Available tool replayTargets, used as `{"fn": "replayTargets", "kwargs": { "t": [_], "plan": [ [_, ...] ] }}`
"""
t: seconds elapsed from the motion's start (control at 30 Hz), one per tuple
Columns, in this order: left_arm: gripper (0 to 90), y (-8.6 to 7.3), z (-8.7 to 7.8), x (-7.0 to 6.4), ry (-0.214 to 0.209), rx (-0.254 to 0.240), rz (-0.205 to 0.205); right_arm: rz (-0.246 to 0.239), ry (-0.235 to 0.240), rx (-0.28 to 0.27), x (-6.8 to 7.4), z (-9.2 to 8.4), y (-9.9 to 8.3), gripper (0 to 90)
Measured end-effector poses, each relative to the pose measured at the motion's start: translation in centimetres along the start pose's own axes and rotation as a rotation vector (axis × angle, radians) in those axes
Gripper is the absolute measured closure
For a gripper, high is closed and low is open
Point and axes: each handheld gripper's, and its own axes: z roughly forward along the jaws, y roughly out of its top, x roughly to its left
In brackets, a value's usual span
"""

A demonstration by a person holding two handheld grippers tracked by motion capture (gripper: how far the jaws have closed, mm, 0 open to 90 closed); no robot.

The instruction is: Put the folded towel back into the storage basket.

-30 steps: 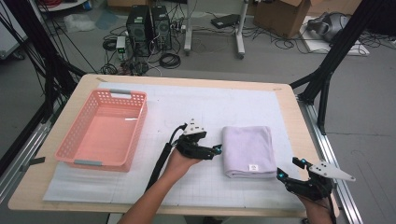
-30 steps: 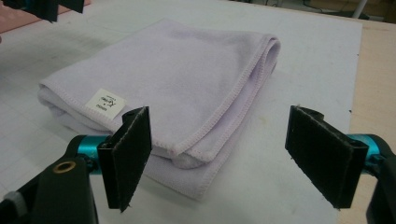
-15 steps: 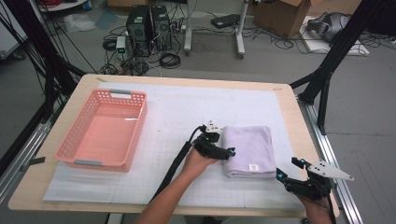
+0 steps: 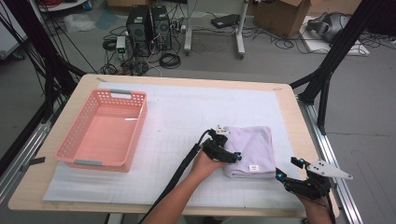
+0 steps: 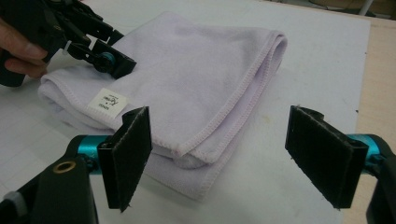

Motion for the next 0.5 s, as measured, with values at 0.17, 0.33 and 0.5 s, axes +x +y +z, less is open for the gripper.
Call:
{"fn": "replayTargets", "kwargs": {
  "t": [0.17,0.33,0.5],
  "plan": [
    [43.7,-0.08,0.01,-0.38,-0.005,0.004,0.027,-0.002,0.002,0.003,0.12,0.08,0.05,21.9],
    [63.4,-0.14,0.07,-0.59,-0.036,-0.022,0.032,-0.003,0.0,-0.002,0.11,0.02,0.06,21.9],
    [70.3,-0.46,-0.28,-0.32,-0.062,-0.077,0.05,0.004,-0.003,-0.01,-0.12,-0.16,0.0,21.9]
  ]
}}
